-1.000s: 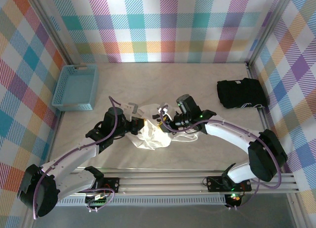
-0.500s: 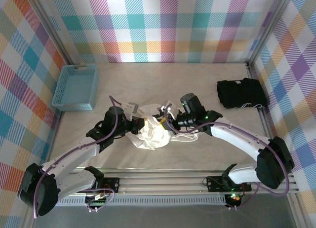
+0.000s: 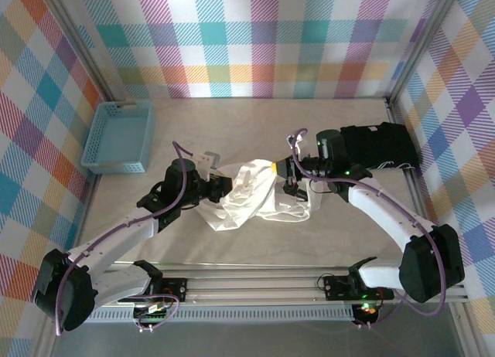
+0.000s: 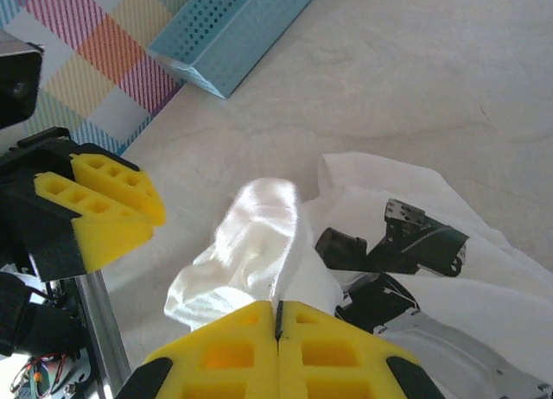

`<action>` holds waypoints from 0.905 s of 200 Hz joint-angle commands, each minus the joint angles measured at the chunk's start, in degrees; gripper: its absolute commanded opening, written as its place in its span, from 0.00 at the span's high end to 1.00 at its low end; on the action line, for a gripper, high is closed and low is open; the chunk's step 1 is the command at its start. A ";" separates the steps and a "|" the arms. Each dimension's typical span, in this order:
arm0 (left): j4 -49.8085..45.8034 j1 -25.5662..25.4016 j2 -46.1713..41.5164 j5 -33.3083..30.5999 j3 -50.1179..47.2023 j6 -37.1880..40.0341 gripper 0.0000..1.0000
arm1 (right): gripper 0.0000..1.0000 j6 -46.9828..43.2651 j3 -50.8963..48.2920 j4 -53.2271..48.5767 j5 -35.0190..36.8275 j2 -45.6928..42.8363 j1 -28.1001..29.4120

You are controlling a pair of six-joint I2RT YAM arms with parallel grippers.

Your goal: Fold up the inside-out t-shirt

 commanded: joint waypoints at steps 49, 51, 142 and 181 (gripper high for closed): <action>-2.85 0.21 0.26 -7.24 -3.43 -1.58 0.72 | 0.99 2.08 -1.52 1.68 -1.34 2.85 -1.86; -2.92 0.20 0.57 -7.64 -3.26 -1.62 0.71 | 0.99 2.10 -1.50 1.69 -1.32 2.92 -1.88; -2.83 0.20 10.43 -4.19 0.29 -3.85 1.00 | 0.99 4.17 -4.71 6.12 1.32 -1.89 -3.40; -7.93 0.90 2.23 -18.47 -5.50 -6.18 1.00 | 0.99 1.47 -10.94 6.93 1.58 -6.82 -4.58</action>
